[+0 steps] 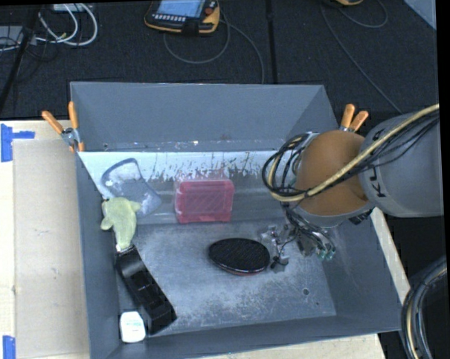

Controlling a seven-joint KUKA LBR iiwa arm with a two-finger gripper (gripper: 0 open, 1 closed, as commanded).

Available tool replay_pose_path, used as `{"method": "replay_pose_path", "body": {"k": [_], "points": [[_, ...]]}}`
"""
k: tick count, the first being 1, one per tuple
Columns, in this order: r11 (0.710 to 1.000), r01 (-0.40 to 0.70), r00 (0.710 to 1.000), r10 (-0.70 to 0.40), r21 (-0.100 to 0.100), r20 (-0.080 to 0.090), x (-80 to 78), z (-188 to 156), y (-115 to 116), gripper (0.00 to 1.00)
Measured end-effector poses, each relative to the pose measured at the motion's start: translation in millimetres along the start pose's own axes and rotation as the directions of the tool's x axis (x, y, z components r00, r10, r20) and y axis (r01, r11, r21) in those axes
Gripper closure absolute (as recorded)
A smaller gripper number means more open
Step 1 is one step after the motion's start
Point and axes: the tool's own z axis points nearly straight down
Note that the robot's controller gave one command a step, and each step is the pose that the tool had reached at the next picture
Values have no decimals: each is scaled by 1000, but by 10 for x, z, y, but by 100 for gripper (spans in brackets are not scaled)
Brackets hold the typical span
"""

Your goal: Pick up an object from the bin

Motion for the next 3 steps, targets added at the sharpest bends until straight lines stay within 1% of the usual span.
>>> {"method": "replay_pose_path", "body": {"k": [1,2,3], "points": [[1000,-1,1000,1,-1,0,2,2,-1,0],[1000,-1,1000,1,-1,0,2,2,-1,0],[999,52,999,-52,-3,-9,147,-348,88,0]]}}
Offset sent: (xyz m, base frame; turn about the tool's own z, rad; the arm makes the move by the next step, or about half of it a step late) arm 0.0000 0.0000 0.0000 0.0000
